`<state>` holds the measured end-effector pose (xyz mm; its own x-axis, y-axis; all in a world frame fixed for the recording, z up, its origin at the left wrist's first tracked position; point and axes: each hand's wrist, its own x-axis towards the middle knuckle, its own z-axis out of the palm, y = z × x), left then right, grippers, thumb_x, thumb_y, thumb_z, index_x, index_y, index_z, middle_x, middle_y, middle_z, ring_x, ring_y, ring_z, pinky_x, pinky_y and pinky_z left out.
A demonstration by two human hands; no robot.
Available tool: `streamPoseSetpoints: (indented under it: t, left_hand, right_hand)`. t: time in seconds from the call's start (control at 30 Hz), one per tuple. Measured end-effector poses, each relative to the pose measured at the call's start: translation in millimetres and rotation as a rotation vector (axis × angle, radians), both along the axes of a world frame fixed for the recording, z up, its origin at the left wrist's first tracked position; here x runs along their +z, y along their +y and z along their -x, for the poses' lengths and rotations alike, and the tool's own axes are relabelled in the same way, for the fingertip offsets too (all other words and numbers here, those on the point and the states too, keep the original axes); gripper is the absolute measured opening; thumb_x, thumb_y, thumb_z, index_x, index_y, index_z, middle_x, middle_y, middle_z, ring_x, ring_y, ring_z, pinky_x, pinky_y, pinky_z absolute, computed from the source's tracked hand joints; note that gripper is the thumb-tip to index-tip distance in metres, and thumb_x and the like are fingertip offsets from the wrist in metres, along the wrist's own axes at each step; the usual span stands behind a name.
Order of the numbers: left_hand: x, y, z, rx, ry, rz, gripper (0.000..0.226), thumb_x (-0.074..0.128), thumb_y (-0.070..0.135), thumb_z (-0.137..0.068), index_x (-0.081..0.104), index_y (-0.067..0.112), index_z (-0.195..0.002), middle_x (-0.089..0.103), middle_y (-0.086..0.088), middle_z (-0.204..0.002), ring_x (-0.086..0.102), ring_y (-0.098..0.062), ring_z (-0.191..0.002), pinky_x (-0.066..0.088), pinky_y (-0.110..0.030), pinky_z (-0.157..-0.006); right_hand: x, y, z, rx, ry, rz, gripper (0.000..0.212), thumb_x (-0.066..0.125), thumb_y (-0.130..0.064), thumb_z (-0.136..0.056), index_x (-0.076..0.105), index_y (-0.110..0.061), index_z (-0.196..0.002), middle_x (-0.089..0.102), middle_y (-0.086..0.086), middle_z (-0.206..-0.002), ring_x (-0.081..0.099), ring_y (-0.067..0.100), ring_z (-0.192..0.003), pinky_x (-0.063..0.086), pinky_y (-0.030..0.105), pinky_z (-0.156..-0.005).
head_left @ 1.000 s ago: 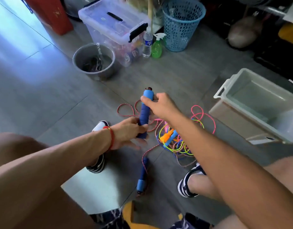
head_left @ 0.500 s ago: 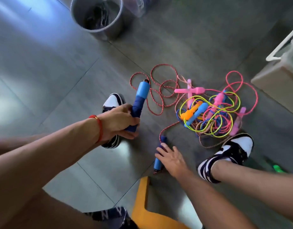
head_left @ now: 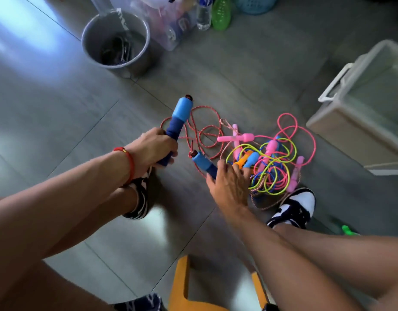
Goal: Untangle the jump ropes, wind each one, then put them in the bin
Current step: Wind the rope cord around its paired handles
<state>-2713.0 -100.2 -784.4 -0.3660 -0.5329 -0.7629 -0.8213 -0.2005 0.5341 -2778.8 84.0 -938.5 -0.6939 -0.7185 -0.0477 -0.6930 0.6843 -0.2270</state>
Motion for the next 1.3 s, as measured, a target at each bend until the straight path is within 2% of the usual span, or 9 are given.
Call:
streamPoseSetpoints:
  t: [0.17, 0.37, 0.5, 0.63, 0.87, 1.1, 1.17, 1.23, 1.3]
  left_hand:
    - [35, -1, 15, 0.135, 0.239, 0.169, 0.014, 0.057, 0.010, -0.083, 0.050, 0.013, -0.096, 0.063, -0.013, -0.087, 0.063, -0.026, -0.069, 0.059, -0.044, -0.074]
    - [74, 23, 4, 0.244, 0.493, 0.194, 0.018, 0.059, 0.013, -0.074, 0.048, 0.018, -0.087, 0.059, -0.008, -0.077, 0.061, -0.027, -0.069, 0.053, -0.039, -0.062]
    - [86, 32, -5, 0.263, 0.602, 0.174, 0.019, 0.060, 0.007, -0.080, 0.051, 0.016, -0.093, 0.060, -0.010, -0.083, 0.059, -0.023, -0.069, 0.051, -0.039, -0.065]
    - [95, 31, -10, 0.270, 0.650, 0.153, 0.020, 0.058, 0.002, -0.084, 0.051, 0.014, -0.099, 0.061, -0.012, -0.087, 0.059, -0.024, -0.072, 0.051, -0.039, -0.066]
    - [107, 26, -12, 0.295, 0.739, 0.102, 0.022, 0.057, 0.000, -0.088, 0.051, 0.017, -0.101, 0.061, -0.011, -0.090, 0.060, -0.024, -0.073, 0.052, -0.038, -0.066]
    - [116, 25, -12, 0.278, 0.823, 0.075, 0.022, 0.056, -0.002, -0.091, 0.051, 0.011, -0.108, 0.058, -0.011, -0.091, 0.059, -0.025, -0.075, 0.054, -0.041, -0.074]
    - [118, 26, -12, 0.266, 0.831, 0.081, 0.025, 0.057, -0.002, -0.091, 0.051, 0.008, -0.112, 0.058, -0.011, -0.089, 0.060, -0.025, -0.076, 0.055, -0.042, -0.075]
    - [119, 25, -13, 0.258, 0.831, 0.091, 0.025, 0.057, -0.002, -0.090, 0.051, 0.008, -0.113, 0.059, -0.011, -0.089, 0.060, -0.025, -0.075, 0.055, -0.041, -0.074]
    - [121, 25, -13, 0.267, 0.842, 0.076, 0.025, 0.056, -0.002, -0.090, 0.051, 0.008, -0.112, 0.058, -0.012, -0.090, 0.059, -0.025, -0.074, 0.053, -0.040, -0.071]
  right_hand:
    - [82, -6, 43, -0.038, 0.097, 0.300, 0.049, 0.076, -0.020, -0.075, 0.062, -0.017, -0.121, 0.066, 0.007, -0.103, 0.061, 0.033, -0.095, 0.047, 0.043, -0.080]
    - [211, 0, 89, 0.363, 0.411, 0.359, 0.035, 0.065, -0.007, -0.073, 0.064, -0.014, -0.107, 0.062, 0.006, -0.116, 0.055, 0.031, -0.120, 0.034, 0.050, -0.111]
    - [279, -9, 110, 0.421, 0.616, 0.158, 0.029, 0.075, -0.008, -0.071, 0.060, -0.016, -0.094, 0.056, 0.008, -0.090, 0.058, 0.032, -0.082, 0.042, 0.042, -0.079]
    - [327, -10, 115, 0.468, 0.750, -0.008, 0.033, 0.073, -0.003, -0.072, 0.057, -0.018, -0.096, 0.058, 0.009, -0.087, 0.059, 0.033, -0.080, 0.042, 0.044, -0.074]
    - [360, -25, 117, 0.070, -0.072, 0.329, 0.032, 0.063, -0.028, -0.091, 0.042, -0.018, -0.113, 0.058, -0.002, -0.089, 0.060, 0.027, -0.087, 0.047, 0.040, -0.079]
    - [352, -37, 113, 0.178, 0.079, 0.427, 0.036, 0.072, -0.017, -0.088, 0.049, -0.017, -0.114, 0.060, -0.008, -0.097, 0.051, 0.017, -0.082, 0.032, 0.031, -0.068]
    - [352, -42, 117, 0.275, 0.281, 0.415, 0.031, 0.068, -0.010, -0.084, 0.054, -0.021, -0.110, 0.064, -0.005, -0.098, 0.059, 0.023, -0.089, 0.045, 0.035, -0.084]
    - [354, -50, 126, 0.420, 0.465, 0.289, 0.037, 0.062, -0.003, -0.076, 0.061, -0.023, -0.107, 0.064, -0.002, -0.097, 0.059, 0.026, -0.100, 0.032, 0.036, -0.109]
    - [362, -55, 127, 0.381, 0.340, 0.134, 0.037, 0.062, -0.007, -0.074, 0.061, -0.026, -0.106, 0.061, -0.004, -0.093, 0.059, 0.027, -0.096, 0.039, 0.034, -0.101]
